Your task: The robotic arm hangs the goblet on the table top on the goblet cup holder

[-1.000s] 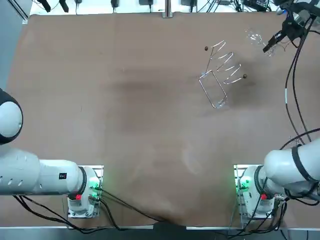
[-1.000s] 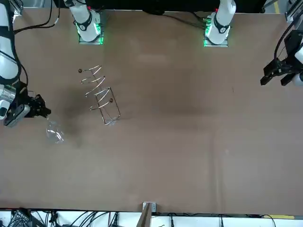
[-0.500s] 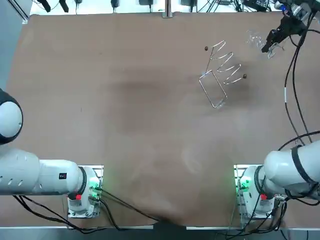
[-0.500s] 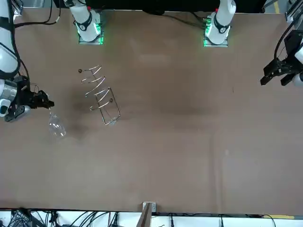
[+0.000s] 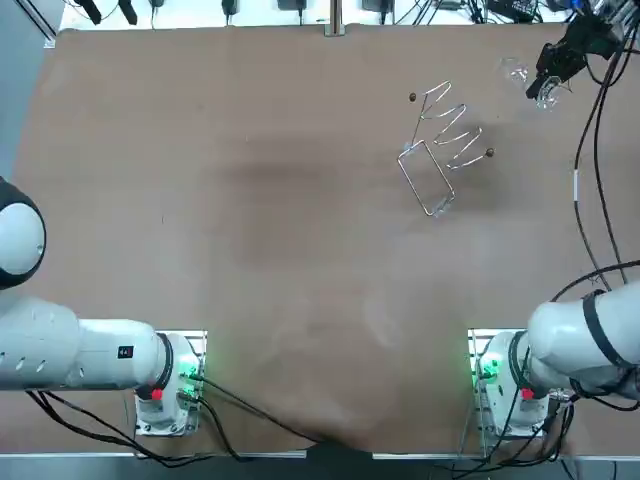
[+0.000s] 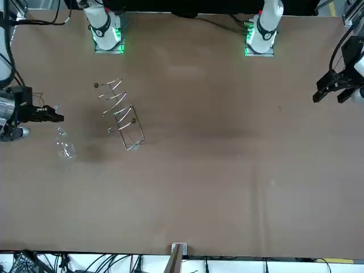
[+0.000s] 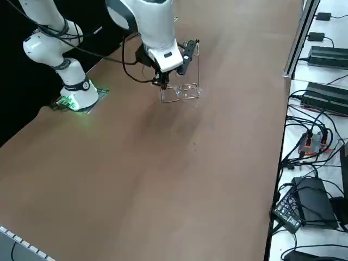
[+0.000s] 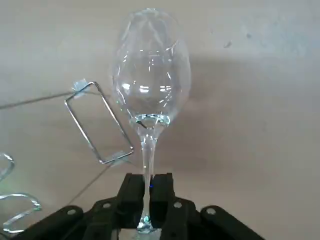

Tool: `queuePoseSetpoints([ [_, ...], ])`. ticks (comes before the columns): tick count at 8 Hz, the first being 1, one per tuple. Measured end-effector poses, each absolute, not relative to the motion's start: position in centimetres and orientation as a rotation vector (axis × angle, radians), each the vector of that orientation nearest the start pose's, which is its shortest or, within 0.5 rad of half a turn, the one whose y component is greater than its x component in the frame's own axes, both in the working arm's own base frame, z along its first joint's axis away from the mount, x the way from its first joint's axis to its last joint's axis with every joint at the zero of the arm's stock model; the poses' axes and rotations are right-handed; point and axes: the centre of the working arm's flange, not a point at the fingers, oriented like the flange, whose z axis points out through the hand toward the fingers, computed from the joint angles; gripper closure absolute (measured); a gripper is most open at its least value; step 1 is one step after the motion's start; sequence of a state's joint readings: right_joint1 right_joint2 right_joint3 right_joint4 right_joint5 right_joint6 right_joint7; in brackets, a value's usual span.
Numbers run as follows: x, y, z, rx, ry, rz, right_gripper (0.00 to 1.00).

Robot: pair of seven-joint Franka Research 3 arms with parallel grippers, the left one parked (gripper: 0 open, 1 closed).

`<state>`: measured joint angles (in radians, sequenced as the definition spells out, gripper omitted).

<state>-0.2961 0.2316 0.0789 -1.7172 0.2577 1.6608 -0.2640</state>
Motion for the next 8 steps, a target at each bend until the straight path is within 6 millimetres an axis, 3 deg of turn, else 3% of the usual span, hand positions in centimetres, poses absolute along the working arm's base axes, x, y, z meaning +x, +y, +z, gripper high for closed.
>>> queuePoseSetpoints([
  [2, 59.2, -9.2, 44.0, -2.762, 0.211, 0.381, 0.89],
  [4, 59.6, -7.6, 43.3, -2.689, 0.333, 0.443, 0.89],
  [8, 60.0, -6.2, 42.7, -2.513, 0.577, 0.53, 0.89],
])
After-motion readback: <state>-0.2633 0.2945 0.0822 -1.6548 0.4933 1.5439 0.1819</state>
